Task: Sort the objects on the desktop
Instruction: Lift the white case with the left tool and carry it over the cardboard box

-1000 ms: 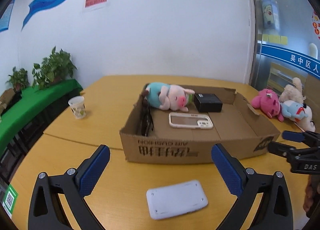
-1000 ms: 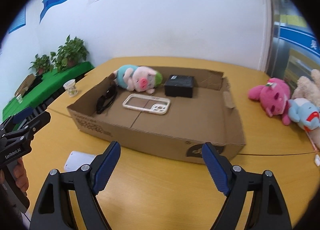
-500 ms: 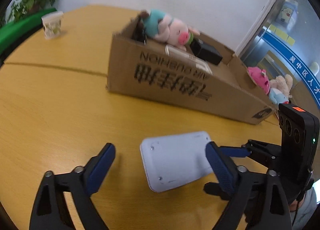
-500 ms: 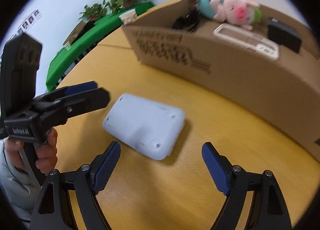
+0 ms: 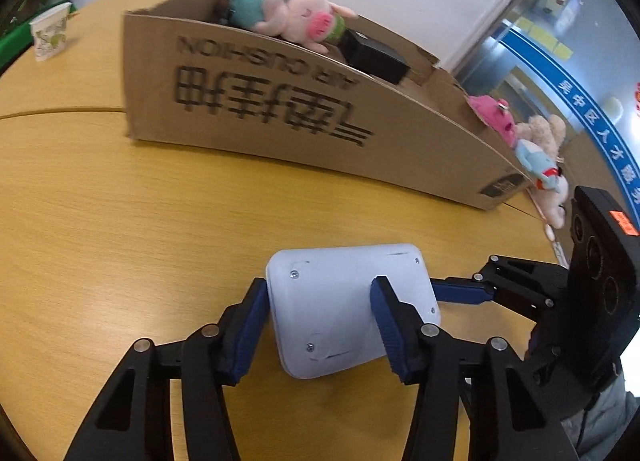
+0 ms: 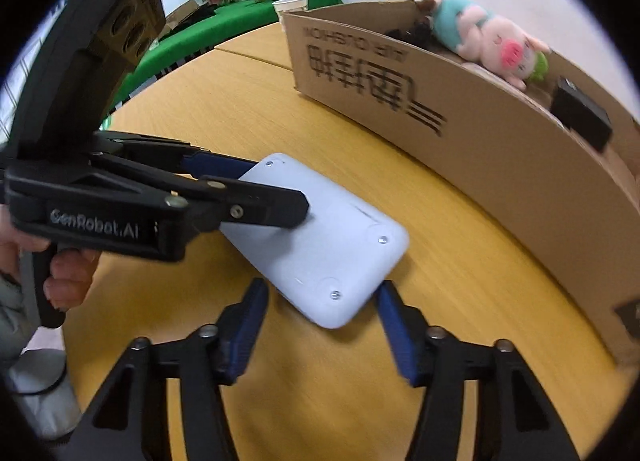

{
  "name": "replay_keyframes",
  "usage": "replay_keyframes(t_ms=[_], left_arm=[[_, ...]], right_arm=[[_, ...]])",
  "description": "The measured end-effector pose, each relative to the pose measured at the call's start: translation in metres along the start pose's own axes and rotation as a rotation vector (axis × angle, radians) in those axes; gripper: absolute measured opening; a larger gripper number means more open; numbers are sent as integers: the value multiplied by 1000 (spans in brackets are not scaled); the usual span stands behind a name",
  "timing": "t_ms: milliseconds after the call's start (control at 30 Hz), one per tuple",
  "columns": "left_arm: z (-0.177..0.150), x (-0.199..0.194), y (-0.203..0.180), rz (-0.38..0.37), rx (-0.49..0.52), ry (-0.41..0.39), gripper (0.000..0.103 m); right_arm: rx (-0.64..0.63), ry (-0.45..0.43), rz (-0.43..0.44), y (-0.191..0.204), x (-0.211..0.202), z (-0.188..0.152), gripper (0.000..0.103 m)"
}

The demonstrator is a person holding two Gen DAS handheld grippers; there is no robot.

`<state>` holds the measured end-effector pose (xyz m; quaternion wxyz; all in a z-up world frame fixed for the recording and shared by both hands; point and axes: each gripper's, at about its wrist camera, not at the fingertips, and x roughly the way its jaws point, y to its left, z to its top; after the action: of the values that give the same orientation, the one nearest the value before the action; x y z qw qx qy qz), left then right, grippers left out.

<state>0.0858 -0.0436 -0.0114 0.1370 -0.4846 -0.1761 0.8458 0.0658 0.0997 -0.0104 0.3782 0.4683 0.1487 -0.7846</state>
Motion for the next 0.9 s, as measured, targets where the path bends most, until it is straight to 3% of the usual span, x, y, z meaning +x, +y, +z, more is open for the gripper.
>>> replay_keyframes(t_ms=[100, 167, 333, 433, 533, 733, 900], left_arm=[[-3, 4, -12, 11, 34, 6, 56], [-2, 6, -19, 39, 55, 7, 59], [-5, 11, -32, 34, 67, 24, 58], [-6, 7, -29, 20, 42, 17, 50], [-2, -1, -33, 27, 42, -16, 39], [26, -35, -61, 10, 95, -124, 38], [73, -63, -97, 13, 221, -238, 38]], right_arm=[[-28, 0, -76, -4, -11, -20, 54], [-40, 1, -108, -4, -13, -27, 61], [-66, -28, -112, -1, -10, -26, 60], [-53, -41, -124, 2, -7, -22, 61], [-50, -45, -154, 4, -9, -23, 60], [-20, -159, -198, -2, -42, -8, 59], [-23, -268, -289, -10, -91, 21, 59]])
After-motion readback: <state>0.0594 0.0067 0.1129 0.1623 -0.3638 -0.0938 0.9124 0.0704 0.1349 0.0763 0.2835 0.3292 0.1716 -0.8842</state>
